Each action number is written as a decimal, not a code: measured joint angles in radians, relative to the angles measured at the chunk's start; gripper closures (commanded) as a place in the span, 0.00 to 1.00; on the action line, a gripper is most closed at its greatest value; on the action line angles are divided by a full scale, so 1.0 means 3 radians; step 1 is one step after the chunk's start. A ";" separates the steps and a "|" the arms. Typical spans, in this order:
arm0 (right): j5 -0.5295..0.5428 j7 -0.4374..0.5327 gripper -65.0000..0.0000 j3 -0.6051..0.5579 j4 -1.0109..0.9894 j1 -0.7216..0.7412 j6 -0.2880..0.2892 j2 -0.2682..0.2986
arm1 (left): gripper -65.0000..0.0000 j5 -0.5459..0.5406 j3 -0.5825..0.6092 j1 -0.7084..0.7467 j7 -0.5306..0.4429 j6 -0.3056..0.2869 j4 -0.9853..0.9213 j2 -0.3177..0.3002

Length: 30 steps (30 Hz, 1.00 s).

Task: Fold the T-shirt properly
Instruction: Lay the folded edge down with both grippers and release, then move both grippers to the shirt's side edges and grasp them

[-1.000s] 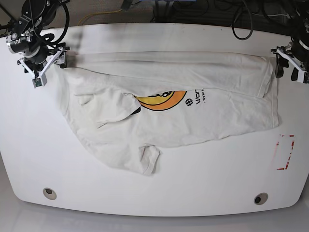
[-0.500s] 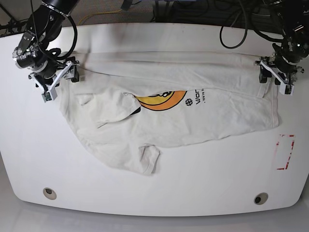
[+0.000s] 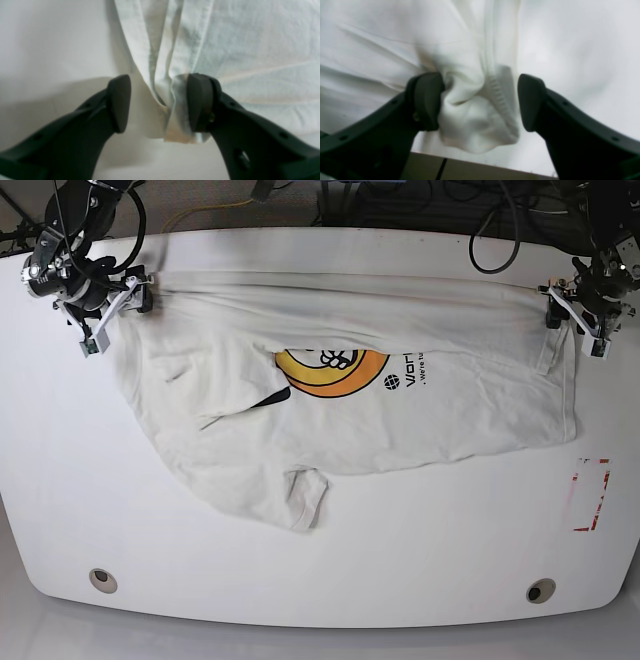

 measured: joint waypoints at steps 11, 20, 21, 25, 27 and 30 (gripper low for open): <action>0.0361 -0.0067 0.33 0.0188 0.0323 -0.0211 -0.0008 0.0209 | 0.49 0.0013 0.0005 0.0001 0.0014 -0.0117 -0.0011 -0.0120; 0.0356 -0.0233 0.33 0.0177 0.0516 0.0046 -0.0005 0.0111 | 0.49 0.0043 -0.0529 -0.0034 0.0313 -0.0109 0.0727 -0.0006; 0.0371 -0.0224 0.33 0.0175 0.0500 0.0099 -0.0009 0.0089 | 0.49 0.0039 -0.0580 -0.0067 0.0334 -0.0112 0.0806 0.0048; 0.0421 -0.0215 0.33 0.0151 0.0342 0.0317 0.0001 0.0017 | 0.49 0.0046 -0.0615 -0.0164 0.0352 -0.0111 0.0987 0.0189; 0.0374 -0.0226 0.33 0.0062 0.0226 0.0426 -0.0010 0.0028 | 0.49 0.0055 -0.0539 -0.0175 0.0328 -0.0111 0.0998 0.0238; 0.0361 -0.0230 0.33 -0.0108 -0.0009 0.0666 0.0003 0.0014 | 0.49 0.0055 -0.0385 -0.0160 0.0333 -0.0112 0.0988 0.0323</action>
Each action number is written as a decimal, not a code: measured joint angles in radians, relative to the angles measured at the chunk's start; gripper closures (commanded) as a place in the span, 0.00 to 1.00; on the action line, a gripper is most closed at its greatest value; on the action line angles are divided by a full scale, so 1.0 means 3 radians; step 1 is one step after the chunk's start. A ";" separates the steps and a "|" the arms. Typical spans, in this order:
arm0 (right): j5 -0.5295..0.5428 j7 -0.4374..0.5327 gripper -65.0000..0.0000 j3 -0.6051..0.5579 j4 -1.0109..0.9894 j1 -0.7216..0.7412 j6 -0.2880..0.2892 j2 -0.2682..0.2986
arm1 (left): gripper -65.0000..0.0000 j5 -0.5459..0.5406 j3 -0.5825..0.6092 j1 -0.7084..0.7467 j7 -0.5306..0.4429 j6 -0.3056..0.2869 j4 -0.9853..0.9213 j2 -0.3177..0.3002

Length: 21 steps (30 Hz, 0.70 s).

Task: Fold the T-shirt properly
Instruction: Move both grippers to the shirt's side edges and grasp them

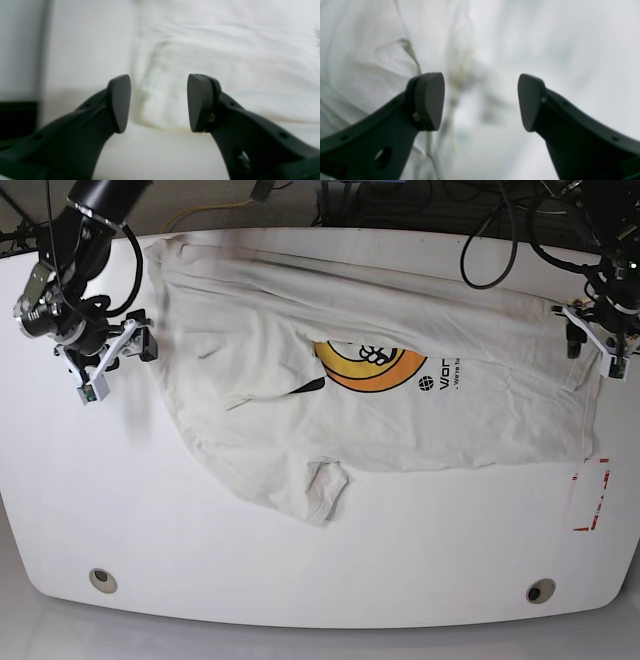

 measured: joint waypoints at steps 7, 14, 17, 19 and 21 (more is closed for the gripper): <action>0.0020 0.0187 0.33 -0.0217 -0.0636 0.0633 -0.0009 -0.0009 | 0.49 -0.0003 0.0275 0.0008 -0.0029 -0.0001 -0.0074 0.0001; -0.0003 0.0666 0.33 -0.0676 -0.1568 0.1123 -0.0011 0.0125 | 0.49 0.0032 0.0243 0.0071 0.0039 0.0000 -0.0252 -0.0013; 0.0024 0.0971 0.33 -0.0834 -0.1933 0.1230 -0.0019 0.0188 | 0.49 0.0000 0.0121 0.0092 -0.0019 0.0000 -0.0211 -0.0014; 0.0010 0.1151 0.33 -0.0975 -0.2159 0.1280 -0.0020 0.0243 | 0.49 -0.0004 0.0046 0.0100 -0.0015 0.0000 -0.0203 -0.0019; -0.0029 0.1228 0.33 -0.1151 -0.2373 0.1333 -0.0039 0.0281 | 0.49 0.0008 -0.0014 0.0102 -0.0013 0.0000 -0.0202 -0.0023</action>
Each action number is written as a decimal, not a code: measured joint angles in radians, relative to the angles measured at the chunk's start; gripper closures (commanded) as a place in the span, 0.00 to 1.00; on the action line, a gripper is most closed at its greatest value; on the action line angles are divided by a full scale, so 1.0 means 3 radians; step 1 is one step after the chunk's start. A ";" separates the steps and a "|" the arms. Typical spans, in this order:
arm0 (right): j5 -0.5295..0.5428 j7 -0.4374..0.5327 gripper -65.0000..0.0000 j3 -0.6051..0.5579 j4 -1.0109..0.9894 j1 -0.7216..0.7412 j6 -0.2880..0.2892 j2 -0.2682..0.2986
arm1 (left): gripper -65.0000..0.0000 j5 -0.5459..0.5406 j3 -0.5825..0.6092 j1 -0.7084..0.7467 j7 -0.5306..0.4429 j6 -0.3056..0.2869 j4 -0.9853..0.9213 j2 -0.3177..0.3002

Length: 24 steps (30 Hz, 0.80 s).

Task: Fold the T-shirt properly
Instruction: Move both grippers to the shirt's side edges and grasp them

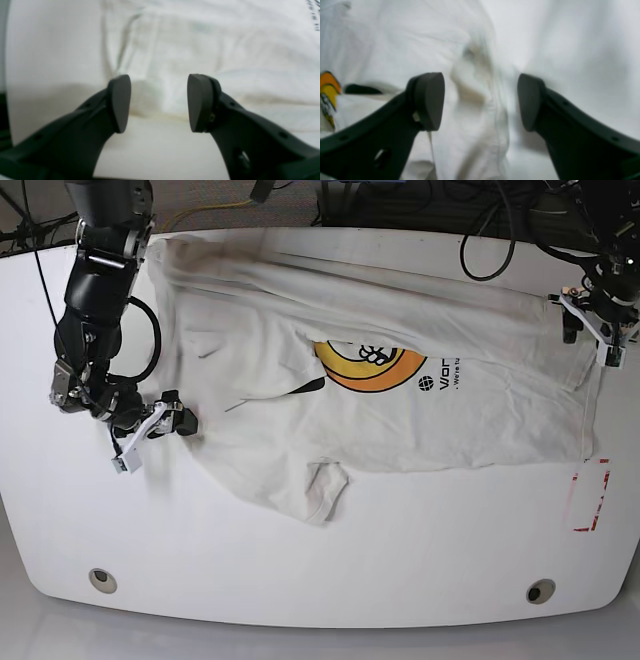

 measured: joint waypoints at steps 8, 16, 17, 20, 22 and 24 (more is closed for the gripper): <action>0.0081 0.0437 0.35 -0.0375 -0.0249 0.0071 0.0005 -0.0048 | 0.48 0.0025 -0.0238 -0.0170 0.0051 0.0003 0.0005 0.0011; 0.0024 0.0540 0.68 -0.0389 -0.0280 0.0112 0.0008 -0.0175 | 0.33 0.0028 -0.0398 -0.0673 0.0051 0.0178 -0.0145 -0.0043; 0.0025 0.0547 0.71 -0.0393 -0.0280 0.0112 0.0009 -0.0183 | 0.30 0.0028 -0.0348 -0.0735 0.0065 0.0284 -0.0238 -0.0095; 0.0022 0.0544 0.83 -0.0395 -0.0282 0.0121 0.0009 -0.0183 | 0.27 0.0022 -0.0209 -0.0941 0.0055 0.0544 -0.0521 -0.0257; 0.0020 0.0540 0.92 -0.0393 -0.0284 0.0139 0.0010 -0.0174 | 0.27 0.0009 -0.0094 -0.1095 0.0024 0.0622 -0.0779 -0.0393; 0.0015 0.0534 0.98 -0.0394 -0.0285 0.0156 0.0009 -0.0170 | 0.27 0.0000 0.0001 -0.1240 -0.0011 0.0622 -0.1045 -0.0496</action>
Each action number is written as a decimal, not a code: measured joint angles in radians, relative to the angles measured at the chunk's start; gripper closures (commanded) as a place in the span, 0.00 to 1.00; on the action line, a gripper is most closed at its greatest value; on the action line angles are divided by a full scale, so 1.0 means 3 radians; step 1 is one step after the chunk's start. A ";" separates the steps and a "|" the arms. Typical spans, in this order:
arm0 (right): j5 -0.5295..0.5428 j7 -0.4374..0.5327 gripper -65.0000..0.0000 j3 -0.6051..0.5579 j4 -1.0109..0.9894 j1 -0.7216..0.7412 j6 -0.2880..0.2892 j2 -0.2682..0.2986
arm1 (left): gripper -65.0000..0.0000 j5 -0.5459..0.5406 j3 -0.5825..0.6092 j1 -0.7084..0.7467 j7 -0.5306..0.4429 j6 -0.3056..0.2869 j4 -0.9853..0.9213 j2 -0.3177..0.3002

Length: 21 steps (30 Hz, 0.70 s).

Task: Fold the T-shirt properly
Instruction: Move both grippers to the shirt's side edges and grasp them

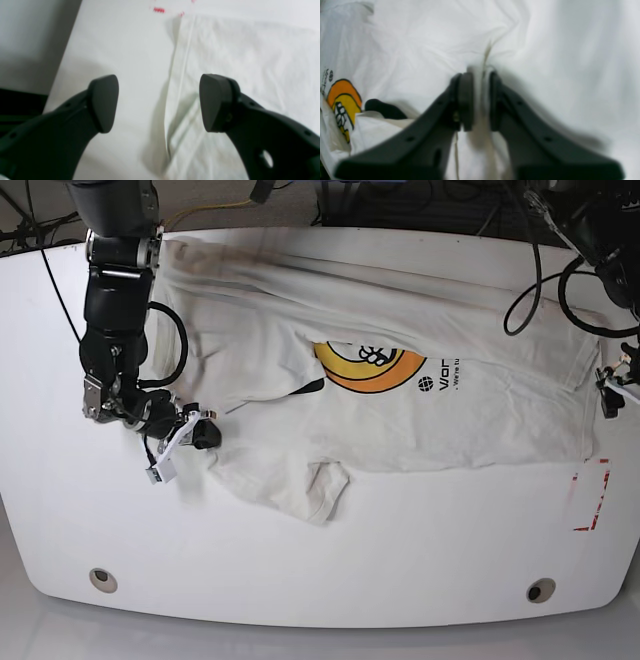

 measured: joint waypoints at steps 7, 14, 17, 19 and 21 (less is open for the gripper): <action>0.0004 0.0014 1.00 0.0000 0.0000 0.0009 -0.0008 -0.0010 | 0.27 0.0005 0.0230 -0.0453 -0.0411 0.0020 -0.1114 -0.0280; 0.0014 0.0015 1.00 0.0001 0.0006 0.0010 -0.0006 -0.0015 | 0.27 0.0019 0.0753 -0.0767 -0.0846 0.0037 -0.2021 -0.0469; 0.0013 0.0011 1.00 0.0001 0.0006 0.0006 -0.0008 -0.0008 | 0.27 -0.0018 0.0795 -0.0884 -0.1091 0.0019 -0.2317 -0.0468; 0.0000 0.0003 1.00 0.0001 0.0006 0.0008 -0.0009 -0.0004 | 0.27 0.0017 0.0879 -0.0956 -0.1190 0.0032 -0.2506 -0.0484; 0.0003 0.0011 1.00 0.0001 0.0006 0.0009 -0.0009 -0.0006 | 0.27 0.0024 0.0961 -0.1034 -0.1259 0.0045 -0.2684 -0.0500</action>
